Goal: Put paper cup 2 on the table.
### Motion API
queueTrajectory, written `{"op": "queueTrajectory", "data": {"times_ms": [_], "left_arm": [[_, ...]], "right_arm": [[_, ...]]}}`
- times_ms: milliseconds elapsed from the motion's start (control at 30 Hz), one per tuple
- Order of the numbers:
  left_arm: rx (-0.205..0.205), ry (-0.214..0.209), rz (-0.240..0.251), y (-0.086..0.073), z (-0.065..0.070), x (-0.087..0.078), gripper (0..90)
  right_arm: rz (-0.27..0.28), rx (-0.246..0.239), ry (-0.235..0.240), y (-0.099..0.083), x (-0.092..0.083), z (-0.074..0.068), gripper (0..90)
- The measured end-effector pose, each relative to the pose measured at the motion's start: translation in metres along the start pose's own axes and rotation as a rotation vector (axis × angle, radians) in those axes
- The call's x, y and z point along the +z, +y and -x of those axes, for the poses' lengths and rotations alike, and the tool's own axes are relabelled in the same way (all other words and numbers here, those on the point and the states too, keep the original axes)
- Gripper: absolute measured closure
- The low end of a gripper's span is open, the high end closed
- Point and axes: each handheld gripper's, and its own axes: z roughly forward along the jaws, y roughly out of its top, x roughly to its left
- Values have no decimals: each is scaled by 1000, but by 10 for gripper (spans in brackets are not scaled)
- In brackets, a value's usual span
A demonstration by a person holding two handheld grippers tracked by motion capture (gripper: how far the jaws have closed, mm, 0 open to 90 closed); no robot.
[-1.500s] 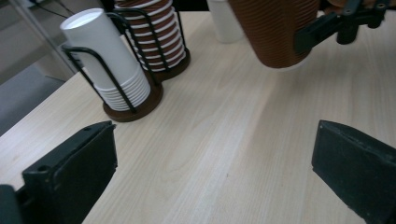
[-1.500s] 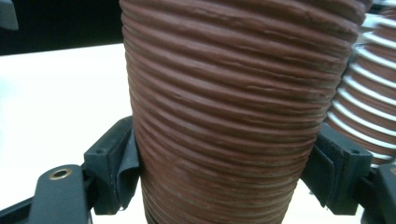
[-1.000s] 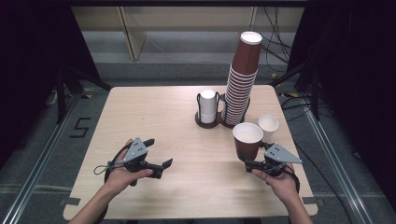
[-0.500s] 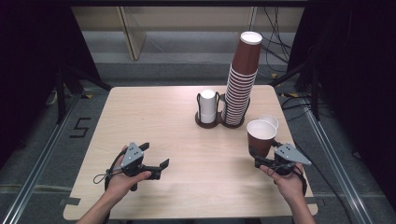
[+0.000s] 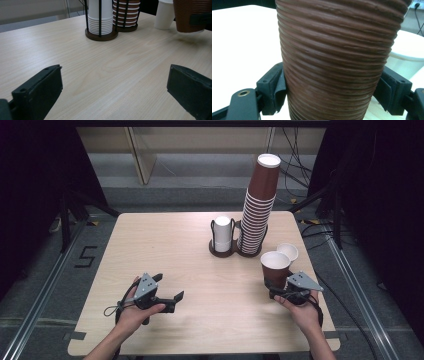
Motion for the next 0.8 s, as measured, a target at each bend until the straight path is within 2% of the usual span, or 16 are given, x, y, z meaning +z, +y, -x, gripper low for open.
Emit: {"op": "queueTrajectory", "data": {"times_ms": [67,200,433,467,500,800], "left_arm": [[1,8,-7,1,0,-1,0],[-8,14,-3,0,-1,-1,0],[-14,16,-6,0,-2,-1,0],[-15,15,-6,0,-2,-1,0],[-15,15,-7,-1,-2,-1,0],[-17,9,1,-1,-2,0,0]], "right_arm": [[-12,-10,-16,2,5,0,209],[-20,-15,-2,6,16,-4,209],[-65,-9,-4,12,33,-4,208],[-70,11,-9,12,34,-7,208],[-65,-9,-3,13,38,-6,208],[-106,-10,-7,13,52,-7,206]]}}
